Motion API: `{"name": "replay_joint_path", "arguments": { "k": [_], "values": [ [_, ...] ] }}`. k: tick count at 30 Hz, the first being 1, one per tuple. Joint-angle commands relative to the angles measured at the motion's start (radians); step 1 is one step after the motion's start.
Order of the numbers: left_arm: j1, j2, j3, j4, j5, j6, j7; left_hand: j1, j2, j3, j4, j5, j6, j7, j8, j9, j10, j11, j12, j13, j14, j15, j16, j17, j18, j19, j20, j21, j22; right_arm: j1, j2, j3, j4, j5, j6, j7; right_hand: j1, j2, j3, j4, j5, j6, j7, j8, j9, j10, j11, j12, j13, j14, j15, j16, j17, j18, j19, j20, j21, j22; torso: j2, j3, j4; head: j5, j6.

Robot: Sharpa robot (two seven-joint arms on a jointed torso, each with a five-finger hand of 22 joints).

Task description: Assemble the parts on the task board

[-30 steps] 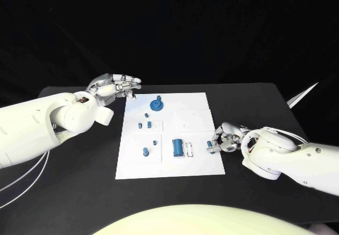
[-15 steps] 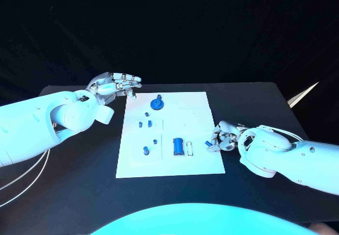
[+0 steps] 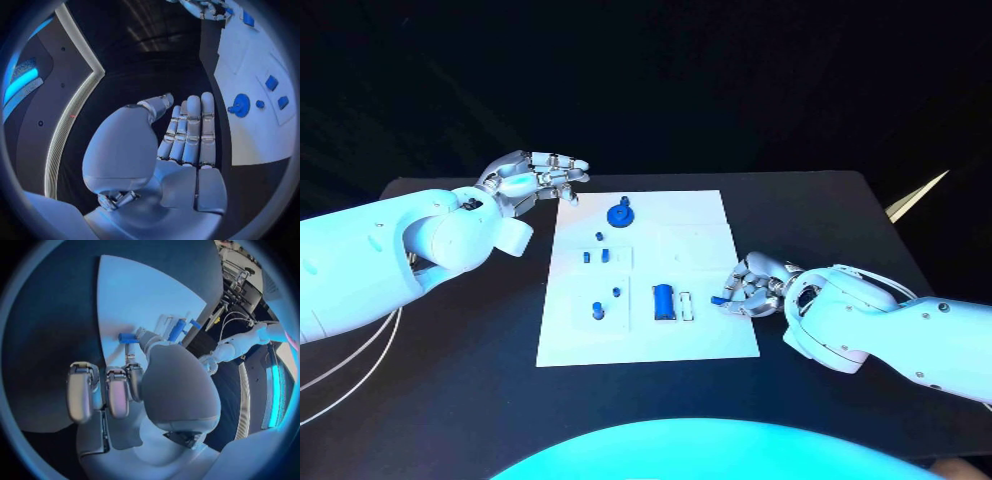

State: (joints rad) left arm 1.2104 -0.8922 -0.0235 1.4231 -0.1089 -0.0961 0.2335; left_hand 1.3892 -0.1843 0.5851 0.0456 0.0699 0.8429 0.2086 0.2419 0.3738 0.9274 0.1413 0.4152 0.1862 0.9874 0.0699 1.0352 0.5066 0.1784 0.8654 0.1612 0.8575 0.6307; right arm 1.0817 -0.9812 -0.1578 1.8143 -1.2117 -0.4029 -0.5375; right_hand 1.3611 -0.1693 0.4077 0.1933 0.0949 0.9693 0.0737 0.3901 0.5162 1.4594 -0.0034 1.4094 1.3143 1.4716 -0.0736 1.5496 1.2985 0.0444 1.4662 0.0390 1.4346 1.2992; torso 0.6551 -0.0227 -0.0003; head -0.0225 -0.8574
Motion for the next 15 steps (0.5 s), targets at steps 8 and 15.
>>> {"name": "replay_joint_path", "arguments": {
  "k": [8, 15],
  "values": [
    [0.001, 0.003, 0.001, 0.002, 0.001, 0.007, 0.000, 0.019, 0.020, 0.006, -0.015, 0.024, -0.011, 0.003, 0.020, -0.003, -0.017, 0.003, 0.015, -0.013, -0.014, -0.002, -0.015, -0.013, 0.006, 0.023, -0.002, -0.004, 0.000, 0.025, 0.018, 0.005, 0.043, 0.096, -0.018, 0.035, -0.096, 0.014, 0.173, -0.047, 0.044, 0.011, -0.010, 0.049, 0.059, 0.029, -0.008, -0.008, 0.149, 0.095, -0.002, 0.011, 0.251, -0.021, 0.081, -0.010, 0.009, 0.240, 0.002, 0.0000, 0.0012, -0.002, -0.001],
    [0.001, 0.003, 0.001, 0.002, 0.001, 0.011, 0.000, 0.025, 0.021, 0.014, -0.021, 0.025, -0.011, 0.003, 0.021, -0.005, -0.017, 0.004, 0.015, -0.014, -0.018, -0.002, -0.017, -0.014, 0.005, 0.017, -0.003, 0.002, 0.005, 0.026, 0.057, 0.006, 0.017, 0.124, 0.005, 0.039, -0.195, 0.010, 0.180, -0.033, 0.041, 0.017, -0.008, 0.050, 0.064, 0.031, -0.007, -0.010, 0.149, 0.094, -0.001, 0.011, 0.250, -0.021, 0.081, -0.009, 0.010, 0.241, 0.001, 0.0001, 0.0007, 0.001, -0.002]
  ]
}}
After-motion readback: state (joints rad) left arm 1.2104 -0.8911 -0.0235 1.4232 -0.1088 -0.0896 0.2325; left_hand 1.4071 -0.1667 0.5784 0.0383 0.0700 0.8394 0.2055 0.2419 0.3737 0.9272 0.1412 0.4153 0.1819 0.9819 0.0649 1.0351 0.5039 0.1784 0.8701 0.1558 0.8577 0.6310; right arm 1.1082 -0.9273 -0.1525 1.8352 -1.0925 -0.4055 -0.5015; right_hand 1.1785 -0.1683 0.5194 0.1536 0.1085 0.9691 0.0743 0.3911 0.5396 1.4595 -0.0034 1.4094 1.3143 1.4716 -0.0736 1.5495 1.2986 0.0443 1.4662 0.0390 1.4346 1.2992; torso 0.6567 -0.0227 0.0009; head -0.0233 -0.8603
